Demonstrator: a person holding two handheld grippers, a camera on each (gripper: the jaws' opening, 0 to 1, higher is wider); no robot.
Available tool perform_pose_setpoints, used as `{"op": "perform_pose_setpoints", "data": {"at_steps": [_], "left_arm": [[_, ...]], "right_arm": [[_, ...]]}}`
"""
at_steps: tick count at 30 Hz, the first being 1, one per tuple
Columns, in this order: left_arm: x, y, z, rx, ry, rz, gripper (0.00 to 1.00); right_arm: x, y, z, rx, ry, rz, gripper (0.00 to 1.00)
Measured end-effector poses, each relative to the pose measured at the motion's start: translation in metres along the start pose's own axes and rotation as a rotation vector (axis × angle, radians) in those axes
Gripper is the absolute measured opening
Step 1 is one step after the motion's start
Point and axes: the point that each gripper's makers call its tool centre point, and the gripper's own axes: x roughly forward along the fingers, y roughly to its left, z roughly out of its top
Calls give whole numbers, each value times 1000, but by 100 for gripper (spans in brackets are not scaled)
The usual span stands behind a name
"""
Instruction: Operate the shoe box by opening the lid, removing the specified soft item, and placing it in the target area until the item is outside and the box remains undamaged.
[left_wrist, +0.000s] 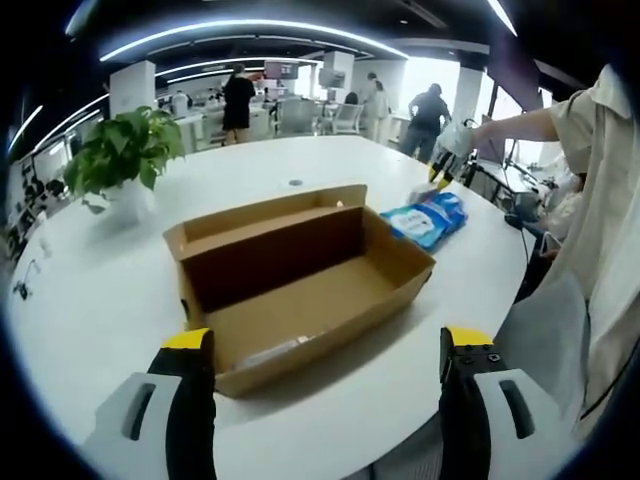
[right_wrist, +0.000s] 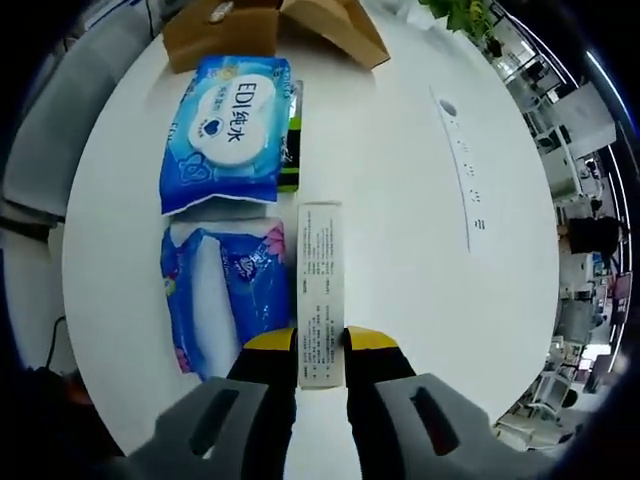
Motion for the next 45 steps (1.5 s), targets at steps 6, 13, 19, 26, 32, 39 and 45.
{"op": "perform_pose_setpoints", "data": {"at_steps": [6, 13, 19, 26, 32, 39, 45], "left_arm": [[-1, 0, -1, -4, 1, 2, 96], [-1, 0, -1, -2, 1, 2, 96], [-1, -1, -1, 1, 5, 0, 95], [-2, 0, -1, 3, 5, 0, 95], [-1, 2, 0, 10, 8, -3, 95], [0, 5, 2, 36, 18, -11, 95], [0, 11, 5, 69, 30, -17, 94]], "right_arm": [[1, 1, -1, 11, 4, 7, 15], [0, 3, -1, 14, 7, 16, 15], [2, -1, -2, 10, 17, -7, 16], [2, -8, -3, 20, 17, -40, 16], [0, -9, -1, 34, 7, -55, 17], [-8, -13, 4, 84, -19, -105, 22], [-17, -11, 11, 171, -55, -143, 30]]}}
